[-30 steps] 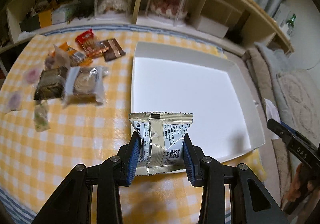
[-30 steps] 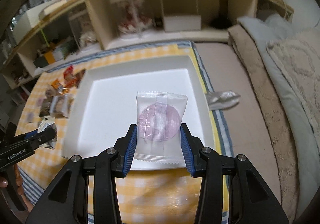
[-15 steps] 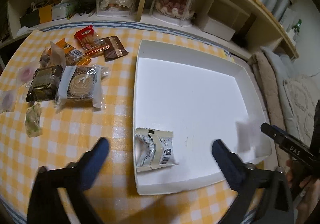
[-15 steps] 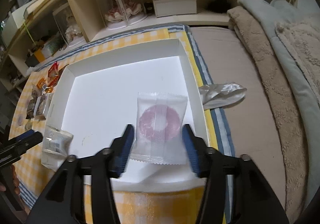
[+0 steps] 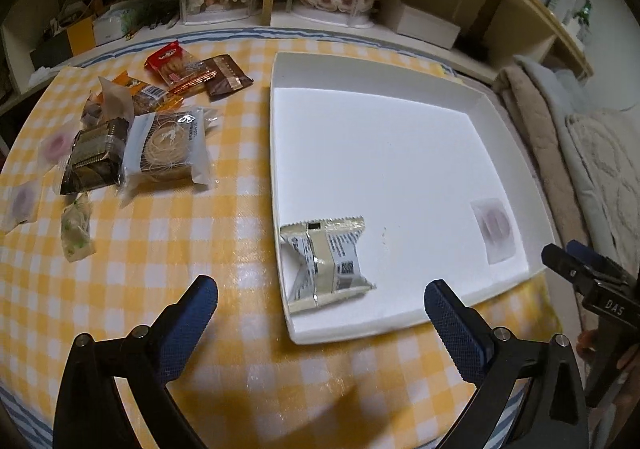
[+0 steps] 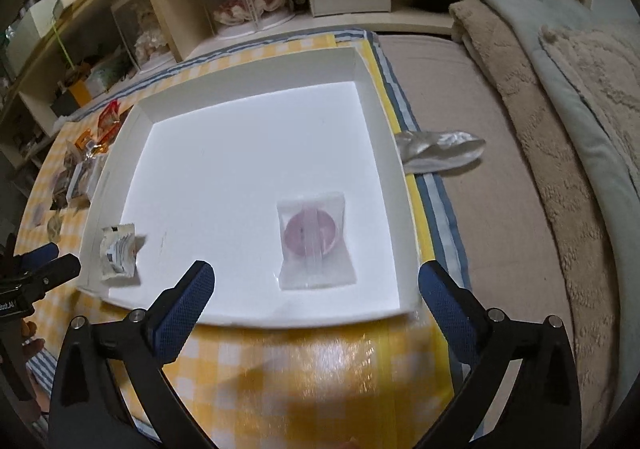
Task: Organize snacks
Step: 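Release the silver packet into the tray with the left gripper while the right releases its packet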
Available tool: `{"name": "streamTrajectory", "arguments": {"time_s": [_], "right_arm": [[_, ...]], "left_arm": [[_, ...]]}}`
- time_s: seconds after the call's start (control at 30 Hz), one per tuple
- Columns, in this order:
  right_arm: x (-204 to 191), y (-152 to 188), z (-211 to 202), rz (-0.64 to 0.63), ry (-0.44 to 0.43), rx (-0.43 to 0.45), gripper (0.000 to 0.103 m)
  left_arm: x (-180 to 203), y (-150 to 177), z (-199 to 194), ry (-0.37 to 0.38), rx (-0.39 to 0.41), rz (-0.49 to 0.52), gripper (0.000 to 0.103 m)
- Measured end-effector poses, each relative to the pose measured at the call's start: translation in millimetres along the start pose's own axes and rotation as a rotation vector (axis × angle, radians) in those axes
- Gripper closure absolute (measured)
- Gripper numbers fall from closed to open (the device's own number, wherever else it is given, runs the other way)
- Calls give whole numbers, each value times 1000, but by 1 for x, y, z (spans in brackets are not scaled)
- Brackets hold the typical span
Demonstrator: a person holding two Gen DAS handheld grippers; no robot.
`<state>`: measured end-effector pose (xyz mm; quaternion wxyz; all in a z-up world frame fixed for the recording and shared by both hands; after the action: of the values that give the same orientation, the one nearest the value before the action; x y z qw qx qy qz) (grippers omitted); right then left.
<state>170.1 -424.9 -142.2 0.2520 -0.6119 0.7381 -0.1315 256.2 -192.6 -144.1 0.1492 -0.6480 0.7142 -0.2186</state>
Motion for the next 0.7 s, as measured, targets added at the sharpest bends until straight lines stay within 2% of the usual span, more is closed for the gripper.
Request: {"name": "streamTrajectory", "arguments": {"time_s": [0.4, 0.7], "right_arm": [[-5, 8, -32, -10, 24, 36, 0], [-23, 3, -65, -34, 27, 90, 0]], "left_arm": [[1, 8, -46, -10, 58, 17, 0], [-9, 14, -90, 12, 97, 28, 0]]}}
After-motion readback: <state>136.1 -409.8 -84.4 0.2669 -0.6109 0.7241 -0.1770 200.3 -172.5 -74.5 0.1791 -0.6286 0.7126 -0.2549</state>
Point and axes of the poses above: each gripper's, at about its wrist camera, not at the fingertips, and z roughly the way its jaws point, x to its right, y to its underside, the point moved 3 cm from there along z, roughly the way its jaws point, and after that the axes turned 7 degrees about -y, right-handed, at the moved point
